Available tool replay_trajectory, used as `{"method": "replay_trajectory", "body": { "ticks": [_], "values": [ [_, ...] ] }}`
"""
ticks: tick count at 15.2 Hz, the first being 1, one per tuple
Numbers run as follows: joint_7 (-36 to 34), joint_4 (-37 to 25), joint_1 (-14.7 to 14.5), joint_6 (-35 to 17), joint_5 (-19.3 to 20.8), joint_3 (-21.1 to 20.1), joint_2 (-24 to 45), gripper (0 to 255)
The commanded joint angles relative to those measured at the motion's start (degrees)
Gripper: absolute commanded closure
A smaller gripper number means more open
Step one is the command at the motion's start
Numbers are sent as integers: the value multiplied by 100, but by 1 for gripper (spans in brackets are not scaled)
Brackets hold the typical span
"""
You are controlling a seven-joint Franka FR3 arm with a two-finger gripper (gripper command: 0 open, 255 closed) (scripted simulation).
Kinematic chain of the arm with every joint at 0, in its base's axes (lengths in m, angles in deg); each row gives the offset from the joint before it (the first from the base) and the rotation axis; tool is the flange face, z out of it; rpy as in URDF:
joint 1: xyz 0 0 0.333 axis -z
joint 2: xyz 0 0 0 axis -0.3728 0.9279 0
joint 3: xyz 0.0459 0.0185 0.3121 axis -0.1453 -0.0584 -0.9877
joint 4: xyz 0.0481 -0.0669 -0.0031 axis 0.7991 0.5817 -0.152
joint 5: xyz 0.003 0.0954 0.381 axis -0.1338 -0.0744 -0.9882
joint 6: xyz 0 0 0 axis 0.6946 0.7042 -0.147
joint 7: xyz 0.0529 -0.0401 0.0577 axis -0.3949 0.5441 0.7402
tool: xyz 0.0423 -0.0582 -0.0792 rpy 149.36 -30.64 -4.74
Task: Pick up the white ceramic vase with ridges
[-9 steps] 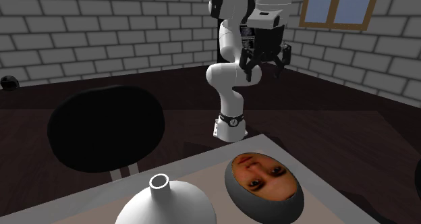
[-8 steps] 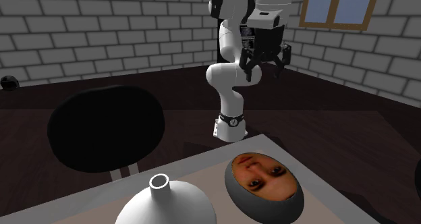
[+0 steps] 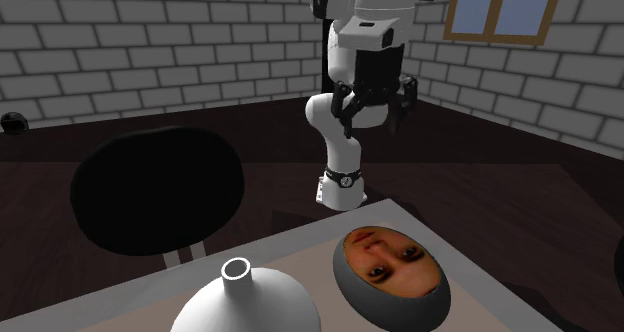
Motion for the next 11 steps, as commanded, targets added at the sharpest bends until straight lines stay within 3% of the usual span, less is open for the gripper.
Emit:
{"method": "replay_trajectory", "body": {
  "ticks": [1, 11],
  "values": [
    [132, -208, 47, -162, 67, 102, 332, 0],
    [873, -1831, 282, -626, 171, 631, 2218, 0]
  ]
}}
